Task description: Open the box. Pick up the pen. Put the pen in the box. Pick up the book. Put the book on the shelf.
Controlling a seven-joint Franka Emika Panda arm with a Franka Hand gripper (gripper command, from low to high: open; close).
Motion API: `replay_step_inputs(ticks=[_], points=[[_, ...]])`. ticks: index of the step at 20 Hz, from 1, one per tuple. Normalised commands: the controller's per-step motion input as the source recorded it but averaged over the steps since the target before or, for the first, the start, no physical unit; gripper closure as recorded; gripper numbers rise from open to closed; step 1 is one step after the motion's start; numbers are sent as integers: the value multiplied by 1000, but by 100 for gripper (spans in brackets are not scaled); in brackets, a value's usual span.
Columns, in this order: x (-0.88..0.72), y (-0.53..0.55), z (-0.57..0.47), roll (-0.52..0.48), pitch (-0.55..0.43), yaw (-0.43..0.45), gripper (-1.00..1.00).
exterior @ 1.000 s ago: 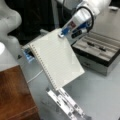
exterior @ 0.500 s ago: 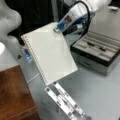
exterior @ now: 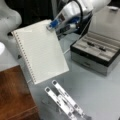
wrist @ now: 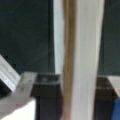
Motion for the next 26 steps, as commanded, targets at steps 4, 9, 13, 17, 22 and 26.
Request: replay_step_inputs(ticks=[4, 9, 13, 17, 22, 26], points=[[-215, -346, 238, 48, 44, 14, 100], [-297, -402, 177, 34, 12, 117, 100], [-388, -338, 101, 24, -21, 207, 100], [-421, -263, 25, 16, -52, 282, 100], [-442, -288, -20, -4, -71, 347, 100], [-451, -281, -9, -56, -84, 347, 100]])
